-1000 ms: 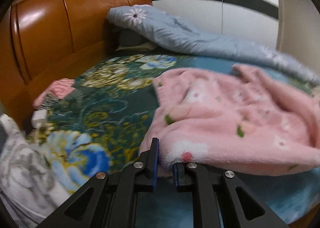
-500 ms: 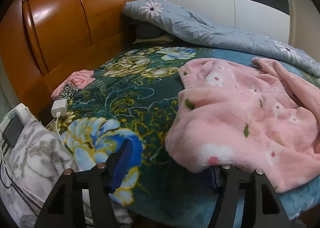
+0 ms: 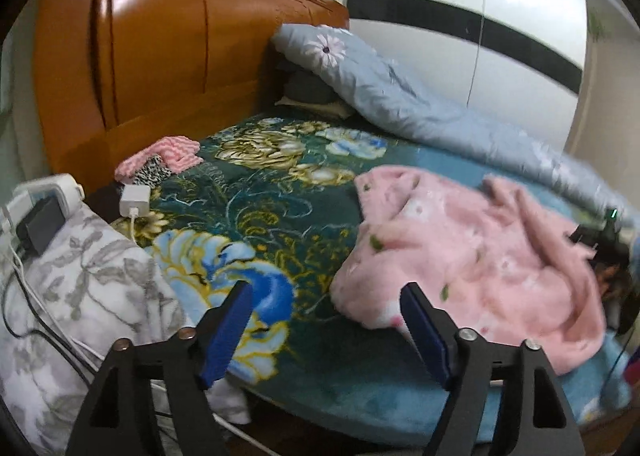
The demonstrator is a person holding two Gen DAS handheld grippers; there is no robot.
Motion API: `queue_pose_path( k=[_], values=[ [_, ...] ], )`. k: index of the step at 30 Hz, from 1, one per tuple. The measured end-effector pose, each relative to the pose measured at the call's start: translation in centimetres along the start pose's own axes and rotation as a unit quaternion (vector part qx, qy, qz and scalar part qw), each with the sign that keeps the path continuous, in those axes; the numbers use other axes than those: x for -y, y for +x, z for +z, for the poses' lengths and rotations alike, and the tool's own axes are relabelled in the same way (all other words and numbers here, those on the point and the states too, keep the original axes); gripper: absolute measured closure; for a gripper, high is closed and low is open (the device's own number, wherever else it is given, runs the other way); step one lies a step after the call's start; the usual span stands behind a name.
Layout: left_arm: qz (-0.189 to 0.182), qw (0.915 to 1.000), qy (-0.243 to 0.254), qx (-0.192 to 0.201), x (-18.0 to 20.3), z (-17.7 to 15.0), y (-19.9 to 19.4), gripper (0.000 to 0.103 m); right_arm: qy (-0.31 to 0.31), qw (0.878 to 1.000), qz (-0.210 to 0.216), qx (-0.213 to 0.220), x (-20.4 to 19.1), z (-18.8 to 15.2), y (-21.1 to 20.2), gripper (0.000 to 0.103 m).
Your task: Fold clothes
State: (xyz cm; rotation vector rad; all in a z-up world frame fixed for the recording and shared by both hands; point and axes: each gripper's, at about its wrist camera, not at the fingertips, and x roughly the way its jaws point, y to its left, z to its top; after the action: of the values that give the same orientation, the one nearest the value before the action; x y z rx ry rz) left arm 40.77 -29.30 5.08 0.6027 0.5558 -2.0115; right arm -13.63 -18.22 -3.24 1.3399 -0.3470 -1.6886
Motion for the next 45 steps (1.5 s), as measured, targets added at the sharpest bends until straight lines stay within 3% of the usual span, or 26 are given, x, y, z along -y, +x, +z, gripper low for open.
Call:
queue_pose_path(
  k=[2, 8, 10, 14, 16, 21, 26, 30, 34, 39, 41, 42, 43, 44, 45],
  values=[
    [-0.015, 0.9998, -0.01, -0.007, 0.6, 0.1, 0.5, 0.022, 0.006, 1.0, 0.03, -0.006, -0.5, 0.1, -0.4, 0.098],
    [-0.056, 0.998, 0.012, -0.028, 4.1, -0.3, 2.2, 0.022, -0.029, 0.995, 0.06, 0.076, -2.4, 0.6, -10.2, 0.099],
    [-0.063, 0.9974, 0.021, -0.028, 4.9, -0.5, 2.3, 0.022, -0.035, 0.99, 0.053, 0.129, -2.0, 0.5, -15.5, 0.099],
    [-0.076, 0.9966, 0.007, -0.032, 5.2, -0.9, 2.8, 0.022, -0.057, 0.963, -0.021, 0.264, 0.5, -3.3, -28.1, 0.099],
    [-0.081, 0.996, -0.006, -0.038, 5.0, -1.1, 3.4, 0.022, -0.058, 0.951, -0.066, 0.295, 2.0, -5.7, -31.5, 0.099],
    [-0.082, 0.9933, -0.045, -0.067, 4.4, -1.7, 5.2, 0.022, -0.001, 0.962, -0.153, 0.228, 8.5, -11.5, -32.2, 0.099],
    [-0.101, 0.9827, -0.117, -0.102, 2.9, -2.7, 7.0, 0.022, 0.079, 0.962, -0.186, 0.181, 13.3, -12.8, -30.8, 0.099],
    [-0.121, 0.9753, -0.142, -0.118, 2.9, -3.1, 8.2, 0.022, 0.07, 0.962, -0.198, 0.176, 12.9, -12.2, -30.1, 0.096],
    [-0.163, 0.9613, -0.174, -0.138, 3.0, -3.3, 9.6, 0.022, 0.072, 0.959, -0.195, 0.193, 13.0, -11.8, -30.8, 0.093],
    [-0.201, 0.9404, -0.228, -0.153, 2.4, -3.3, 11.2, 0.023, 0.066, 0.955, -0.196, 0.214, 14.1, -10.1, -32.4, 0.068],
    [-0.205, 0.9364, -0.241, -0.152, 2.2, -3.2, 11.5, 0.024, 0.062, 0.954, -0.195, 0.218, 14.6, -9.2, -32.6, 0.066],
    [-0.203, 0.9358, -0.246, -0.15, 2.0, -3.1, 11.6, 0.029, 0.059, 0.954, -0.195, 0.221, 14.8, -8.7, -32.8, 0.065],
    [-0.201, 0.9356, -0.251, -0.146, 1.9, -3.0, 11.7, 0.045, 0.058, 0.956, -0.193, 0.216, 15.1, -8.1, -32.3, 0.065],
    [-0.198, 0.9357, -0.254, -0.144, 1.7, -2.9, 11.7, 0.071, 0.056, 0.958, -0.189, 0.207, 15.4, -7.4, -31.5, 0.065],
    [-0.194, 0.9362, -0.256, -0.142, 1.6, -2.8, 11.7, 0.079, 0.056, 0.961, -0.182, 0.198, 15.6, -6.8, -30.6, 0.065]
  ],
)
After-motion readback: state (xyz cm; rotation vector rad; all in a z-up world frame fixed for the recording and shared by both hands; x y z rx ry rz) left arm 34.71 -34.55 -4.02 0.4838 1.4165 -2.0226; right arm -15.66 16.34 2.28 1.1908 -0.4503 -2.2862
